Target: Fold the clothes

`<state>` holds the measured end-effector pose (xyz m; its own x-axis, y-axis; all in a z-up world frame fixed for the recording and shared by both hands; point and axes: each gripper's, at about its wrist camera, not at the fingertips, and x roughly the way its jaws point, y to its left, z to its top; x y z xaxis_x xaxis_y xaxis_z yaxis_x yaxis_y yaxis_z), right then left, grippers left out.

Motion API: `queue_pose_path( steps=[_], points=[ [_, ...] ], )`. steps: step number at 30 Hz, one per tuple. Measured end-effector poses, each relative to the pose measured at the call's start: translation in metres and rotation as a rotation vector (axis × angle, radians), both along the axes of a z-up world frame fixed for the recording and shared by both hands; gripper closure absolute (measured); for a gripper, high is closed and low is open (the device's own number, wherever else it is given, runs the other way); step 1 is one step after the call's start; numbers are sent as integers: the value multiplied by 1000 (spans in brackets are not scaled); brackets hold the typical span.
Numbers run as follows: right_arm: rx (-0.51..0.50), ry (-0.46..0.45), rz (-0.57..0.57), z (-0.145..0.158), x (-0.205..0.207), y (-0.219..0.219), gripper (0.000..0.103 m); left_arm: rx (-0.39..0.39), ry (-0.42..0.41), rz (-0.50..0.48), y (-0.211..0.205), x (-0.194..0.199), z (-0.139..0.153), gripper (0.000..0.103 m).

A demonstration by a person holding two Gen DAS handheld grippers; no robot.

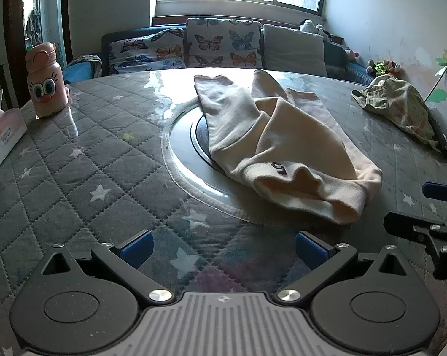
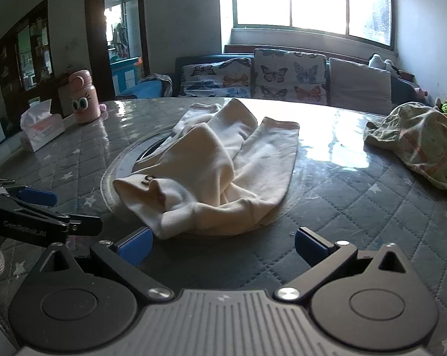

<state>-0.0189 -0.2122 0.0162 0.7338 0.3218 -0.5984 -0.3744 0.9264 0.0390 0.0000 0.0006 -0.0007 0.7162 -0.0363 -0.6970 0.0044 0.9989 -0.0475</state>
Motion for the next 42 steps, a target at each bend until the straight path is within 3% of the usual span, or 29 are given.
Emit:
queue_pose_path(
  steps=[42],
  points=[
    [-13,10,73,-7,-14,23,0,17,35,7,-4,-5,-7,0]
  ],
)
